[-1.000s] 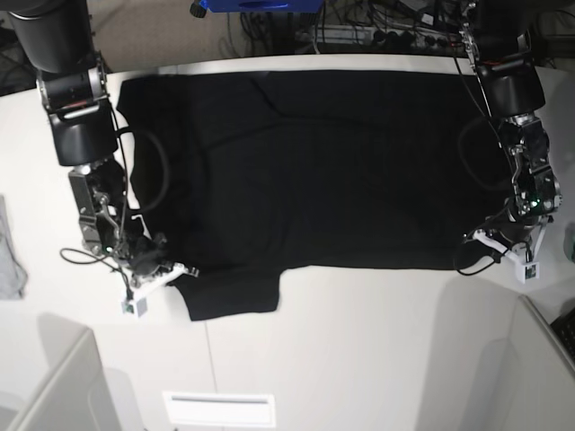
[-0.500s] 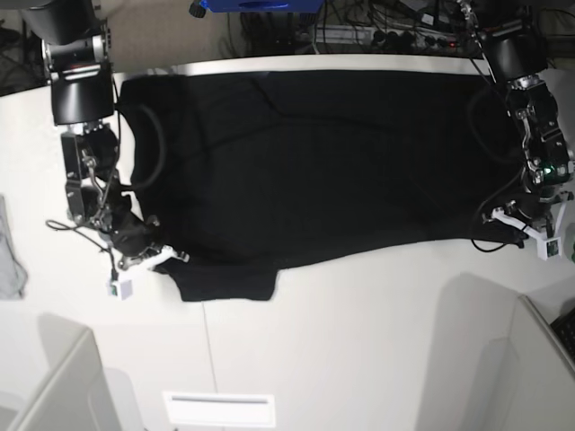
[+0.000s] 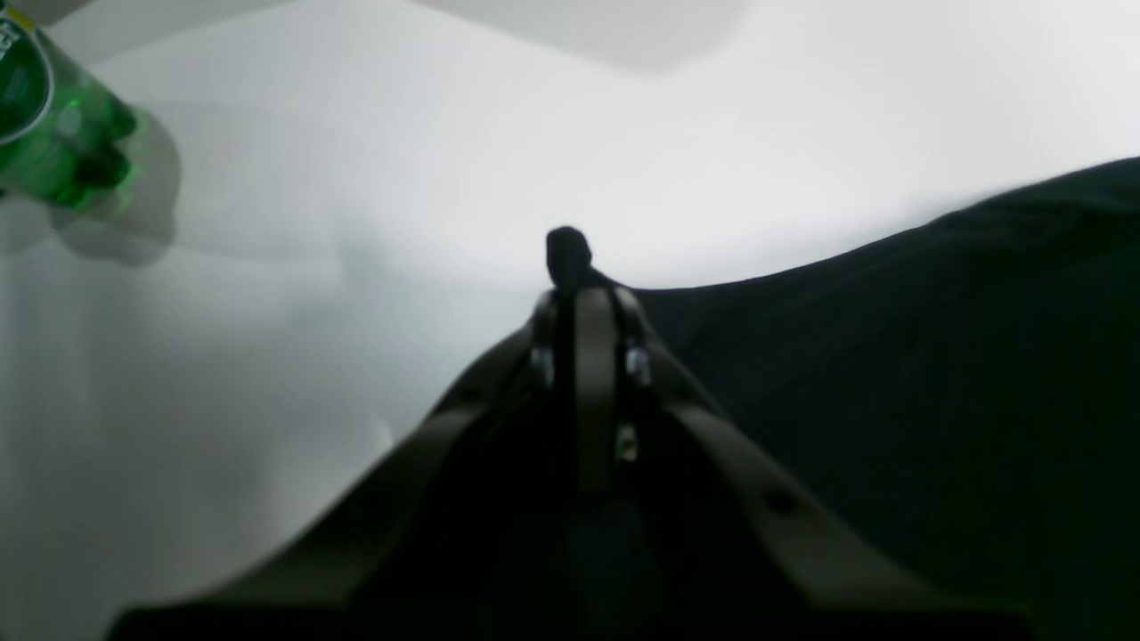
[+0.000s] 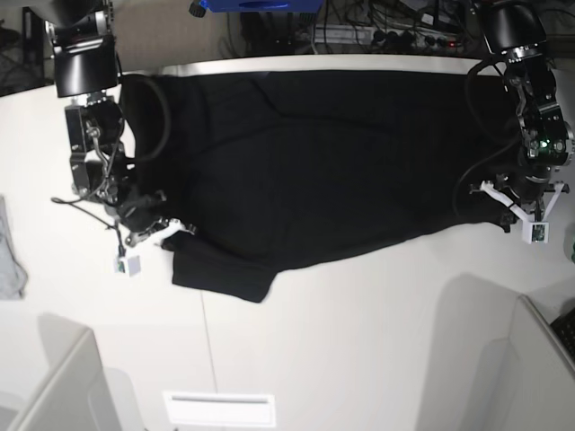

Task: Fold the T-shirt properly
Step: 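Fold the hem half up over the collar half with both grippers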

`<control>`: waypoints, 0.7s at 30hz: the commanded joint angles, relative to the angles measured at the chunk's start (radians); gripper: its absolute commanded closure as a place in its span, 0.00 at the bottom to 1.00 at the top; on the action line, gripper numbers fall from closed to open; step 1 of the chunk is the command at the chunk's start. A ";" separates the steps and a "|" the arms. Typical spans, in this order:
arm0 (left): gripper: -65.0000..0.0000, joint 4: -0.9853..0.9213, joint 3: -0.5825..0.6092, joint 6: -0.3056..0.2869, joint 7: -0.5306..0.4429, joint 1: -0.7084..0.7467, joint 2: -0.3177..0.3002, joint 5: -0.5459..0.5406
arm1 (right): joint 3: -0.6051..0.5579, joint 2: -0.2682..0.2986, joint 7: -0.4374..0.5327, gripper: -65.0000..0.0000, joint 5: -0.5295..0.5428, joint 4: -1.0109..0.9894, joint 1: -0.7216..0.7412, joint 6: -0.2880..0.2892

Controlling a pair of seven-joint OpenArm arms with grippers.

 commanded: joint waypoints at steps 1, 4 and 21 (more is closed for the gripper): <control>1.00 0.023 -0.007 0.004 -0.018 0.000 -0.021 -0.003 | 0.010 0.019 0.014 1.00 0.004 0.029 0.015 0.004; 1.00 0.027 -0.007 0.002 -0.018 0.035 -0.022 -0.003 | 0.059 0.030 -0.030 1.00 0.004 0.069 -0.008 0.003; 1.00 0.156 -0.117 -0.151 -0.016 0.222 0.016 -0.003 | 0.174 0.030 -0.127 1.00 0.004 0.290 -0.183 0.003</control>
